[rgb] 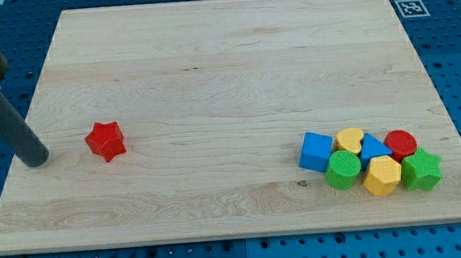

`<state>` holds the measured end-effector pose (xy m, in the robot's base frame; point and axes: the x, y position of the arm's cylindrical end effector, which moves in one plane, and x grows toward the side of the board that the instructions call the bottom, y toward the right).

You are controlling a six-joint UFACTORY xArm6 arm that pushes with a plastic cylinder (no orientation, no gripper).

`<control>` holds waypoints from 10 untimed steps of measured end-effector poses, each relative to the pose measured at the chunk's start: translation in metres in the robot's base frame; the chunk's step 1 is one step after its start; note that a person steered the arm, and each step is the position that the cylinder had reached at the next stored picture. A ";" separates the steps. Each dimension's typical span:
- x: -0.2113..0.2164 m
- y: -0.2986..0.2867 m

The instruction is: Push the red star towards the center right

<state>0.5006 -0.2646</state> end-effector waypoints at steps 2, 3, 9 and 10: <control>0.003 0.072; 0.003 0.107; -0.142 0.330; -0.147 0.383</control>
<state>0.3540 0.1187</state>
